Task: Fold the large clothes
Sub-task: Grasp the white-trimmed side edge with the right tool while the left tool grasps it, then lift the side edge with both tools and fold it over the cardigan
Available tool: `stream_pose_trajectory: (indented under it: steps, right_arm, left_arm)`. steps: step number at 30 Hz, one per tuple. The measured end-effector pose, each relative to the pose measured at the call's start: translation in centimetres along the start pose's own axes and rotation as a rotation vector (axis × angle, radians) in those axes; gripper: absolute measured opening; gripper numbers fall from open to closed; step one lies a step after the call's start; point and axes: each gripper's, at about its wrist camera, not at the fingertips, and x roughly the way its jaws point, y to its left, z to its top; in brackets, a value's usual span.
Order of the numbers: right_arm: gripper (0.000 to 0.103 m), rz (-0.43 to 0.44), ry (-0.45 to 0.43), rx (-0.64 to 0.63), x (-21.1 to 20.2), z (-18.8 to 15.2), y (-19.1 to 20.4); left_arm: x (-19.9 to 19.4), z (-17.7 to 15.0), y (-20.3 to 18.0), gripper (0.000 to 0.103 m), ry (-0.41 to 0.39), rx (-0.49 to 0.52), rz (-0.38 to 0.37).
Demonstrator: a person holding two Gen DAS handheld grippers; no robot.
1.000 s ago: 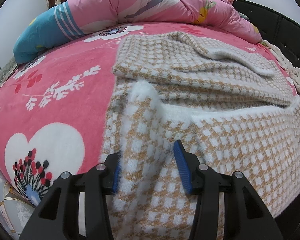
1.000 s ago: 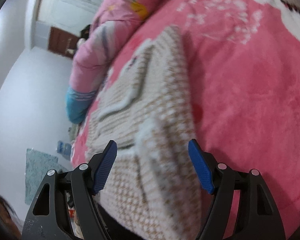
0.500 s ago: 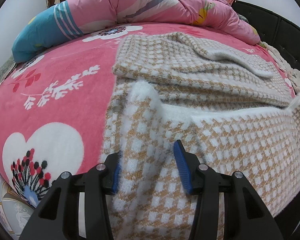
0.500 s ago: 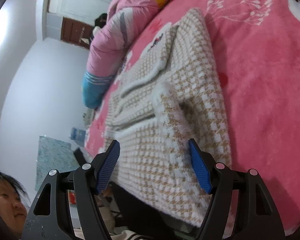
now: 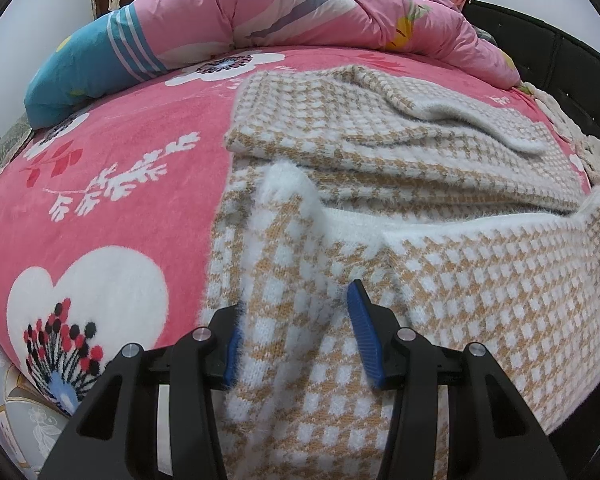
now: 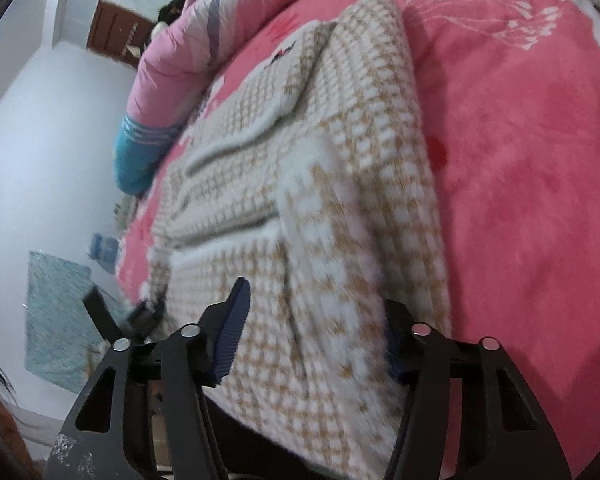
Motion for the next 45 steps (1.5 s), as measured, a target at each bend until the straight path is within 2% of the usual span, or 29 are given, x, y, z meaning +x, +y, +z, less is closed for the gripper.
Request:
stream_pose_trajectory:
  steps: [4, 10, 14, 20, 26, 29, 31, 33, 36, 41, 45]
  right_arm:
    - [0.039, -0.097, -0.002, -0.034, 0.7, 0.4, 0.9]
    - [0.031, -0.218, -0.016, -0.087, 3.3, 1.1, 2.8]
    - [0.027, -0.283, -0.034, -0.119, 3.8, 1.1, 3.8]
    - [0.015, -0.344, -0.066, -0.159, 4.4, 0.3, 5.1]
    - [0.005, -0.449, -0.145, -0.253, 4.1, -1.4, 8.1]
    - [0.004, -0.497, -0.199, -0.319, 3.3, -2.7, 9.8]
    - [0.004, -0.513, -0.229, -0.351, 2.8, -3.3, 10.5]
    - [0.003, -0.517, -0.267, -0.386, 1.6, -4.2, 10.9]
    - [0.003, -0.515, -0.314, -0.420, 0.3, -5.3, 11.5]
    - [0.003, -0.472, -0.408, -0.455, -3.1, -7.3, 12.7]
    - [0.003, -0.404, -0.478, -0.458, -5.7, -8.1, 13.9]
  left_arm:
    - [-0.1, 0.0, 0.0, 0.045, -0.001, 0.003, -0.004]
    - [0.0, 0.1, 0.1, 0.045, -0.001, 0.005, -0.004]
    - [0.0, 0.0, 0.0, 0.045, -0.001, 0.005, -0.007]
    - [0.0, 0.0, 0.1, 0.045, -0.001, 0.006, -0.006]
    - [-0.1, 0.1, 0.1, 0.047, -0.014, 0.009, 0.001]
    - [-0.6, 0.0, -0.1, 0.042, -0.037, 0.018, 0.018]
    - [-1.0, -0.1, -0.4, 0.034, -0.048, 0.031, 0.038]
    - [-1.6, -0.2, -0.7, 0.021, -0.063, 0.045, 0.055]
    - [-2.9, -0.2, -1.1, 0.012, -0.097, 0.059, 0.073]
    - [-7.5, -1.0, -1.4, 0.009, -0.217, 0.062, 0.092]
    - [-11.7, -1.6, -1.2, 0.008, -0.320, 0.057, 0.066]
